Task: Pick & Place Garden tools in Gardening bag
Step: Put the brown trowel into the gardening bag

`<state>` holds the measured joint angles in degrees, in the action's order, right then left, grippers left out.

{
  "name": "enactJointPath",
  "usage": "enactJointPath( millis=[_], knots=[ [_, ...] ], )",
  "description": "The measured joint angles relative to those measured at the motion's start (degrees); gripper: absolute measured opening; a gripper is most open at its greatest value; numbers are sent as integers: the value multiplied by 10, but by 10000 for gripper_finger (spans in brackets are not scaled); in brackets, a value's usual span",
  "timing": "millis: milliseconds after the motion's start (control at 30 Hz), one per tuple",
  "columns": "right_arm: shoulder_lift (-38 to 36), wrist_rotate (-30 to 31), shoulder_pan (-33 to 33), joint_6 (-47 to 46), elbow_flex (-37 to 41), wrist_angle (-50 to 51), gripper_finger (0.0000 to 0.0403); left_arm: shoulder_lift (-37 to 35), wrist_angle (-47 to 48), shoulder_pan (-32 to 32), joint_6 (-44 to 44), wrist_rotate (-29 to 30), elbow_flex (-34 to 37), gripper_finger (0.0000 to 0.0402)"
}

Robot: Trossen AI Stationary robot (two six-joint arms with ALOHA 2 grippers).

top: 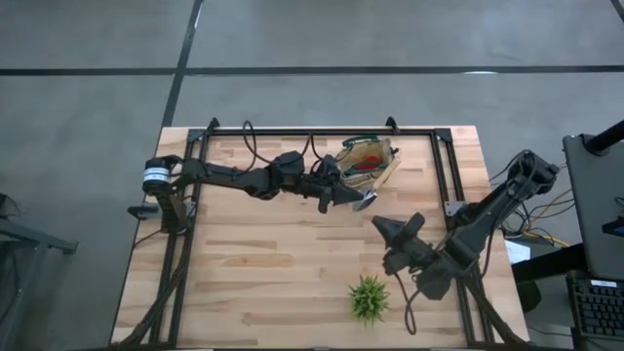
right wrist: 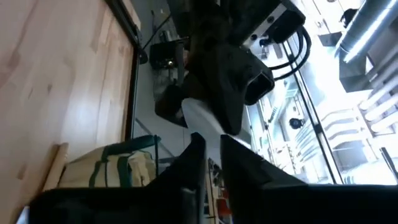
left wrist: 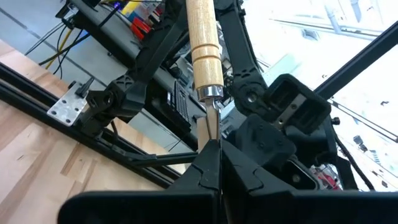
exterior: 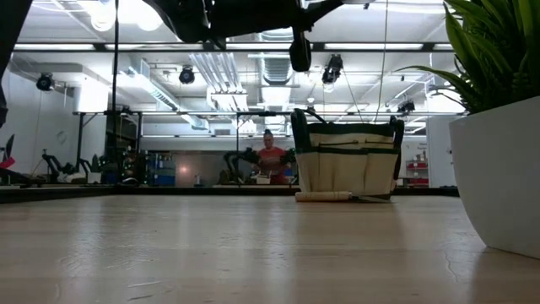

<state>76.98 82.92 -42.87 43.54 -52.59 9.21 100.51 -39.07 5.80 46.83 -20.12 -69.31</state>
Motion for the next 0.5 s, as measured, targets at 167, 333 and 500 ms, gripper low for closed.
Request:
enactJointPath(
  millis=[167, 333, 500],
  knots=[
    [12, 13, 7, 9, -15, 0, 101, 0, 0, -2, 0, 0, 2, 1],
    [13, 13, 24, 33, -3, 4, 139, 0, 1, -7, -2, 0, 2, 1],
    [20, 13, 31, 65, -1, 9, 148, 1, 0, -14, -5, 0, 2, 1]
  ],
)
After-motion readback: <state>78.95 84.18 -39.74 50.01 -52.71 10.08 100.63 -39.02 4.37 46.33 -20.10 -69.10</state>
